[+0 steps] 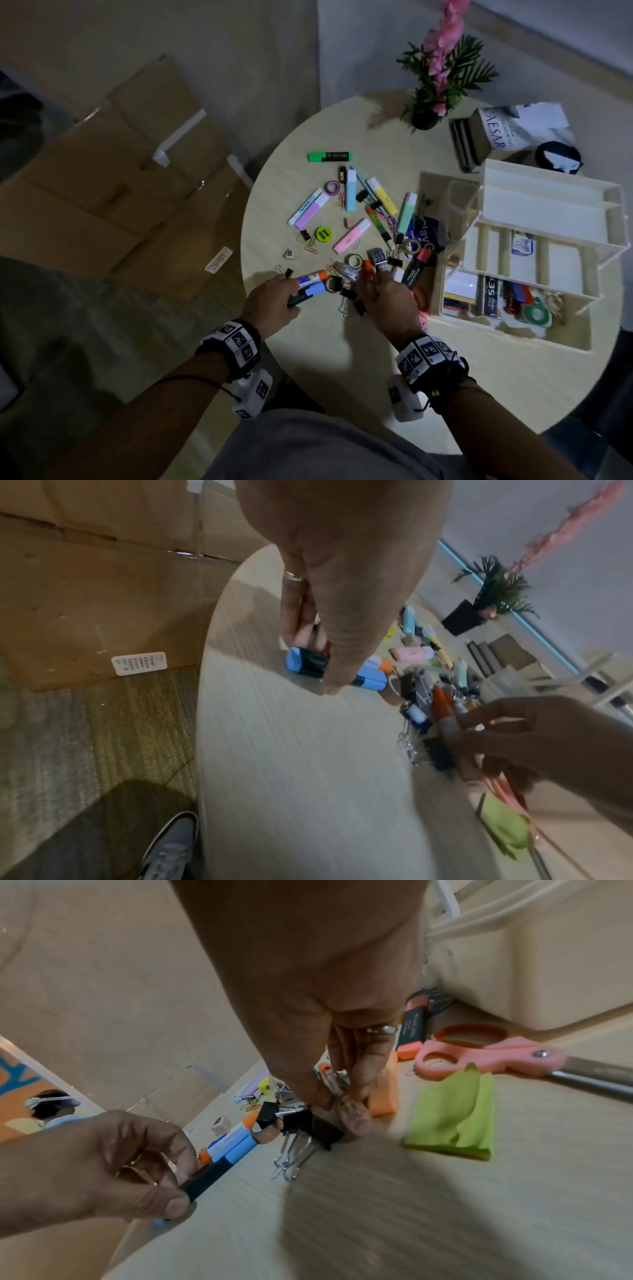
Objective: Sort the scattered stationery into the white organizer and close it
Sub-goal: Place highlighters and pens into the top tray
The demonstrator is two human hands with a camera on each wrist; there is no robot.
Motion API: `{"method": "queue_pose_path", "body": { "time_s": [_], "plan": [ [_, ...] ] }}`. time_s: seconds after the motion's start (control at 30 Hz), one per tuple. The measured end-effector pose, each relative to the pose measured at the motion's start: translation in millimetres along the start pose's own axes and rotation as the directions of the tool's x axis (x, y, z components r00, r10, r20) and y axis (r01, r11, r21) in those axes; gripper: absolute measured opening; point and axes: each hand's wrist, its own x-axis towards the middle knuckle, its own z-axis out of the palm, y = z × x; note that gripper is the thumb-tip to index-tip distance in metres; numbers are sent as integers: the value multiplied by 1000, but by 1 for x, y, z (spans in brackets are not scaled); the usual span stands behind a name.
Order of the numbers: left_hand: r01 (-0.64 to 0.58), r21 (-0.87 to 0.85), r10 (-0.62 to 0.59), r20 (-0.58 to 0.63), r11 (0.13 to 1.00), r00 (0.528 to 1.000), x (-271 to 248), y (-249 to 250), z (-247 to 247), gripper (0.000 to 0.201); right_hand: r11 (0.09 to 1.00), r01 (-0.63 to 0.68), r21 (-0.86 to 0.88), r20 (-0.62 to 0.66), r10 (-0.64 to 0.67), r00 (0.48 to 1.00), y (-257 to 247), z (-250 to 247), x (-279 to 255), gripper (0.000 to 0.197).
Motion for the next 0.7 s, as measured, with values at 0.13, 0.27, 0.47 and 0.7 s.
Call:
{"method": "queue_pose_path", "body": {
  "time_s": [0.13, 0.27, 0.47, 0.7],
  "plan": [
    [-69, 36, 68, 32, 997, 997, 10, -4, -5, 28, 1000, -25, 12, -42, 25, 999, -1, -3, -9, 39],
    [-109, -95, 118, 94, 989, 988, 14, -13, -18, 22, 996, -48, 77, -16, 49, 999, 0, -18, -20, 36],
    [-203, -350, 245, 82, 914, 966, 22, -5, -48, 27, 975, 81, 208, -84, -65, 994, 2, -49, -34, 10],
    [-351, -434, 369, -46, 829, 928, 47, 83, -88, 26, 974, 202, 105, -247, -172, 954, 26, -107, -47, 20]
  ]
}}
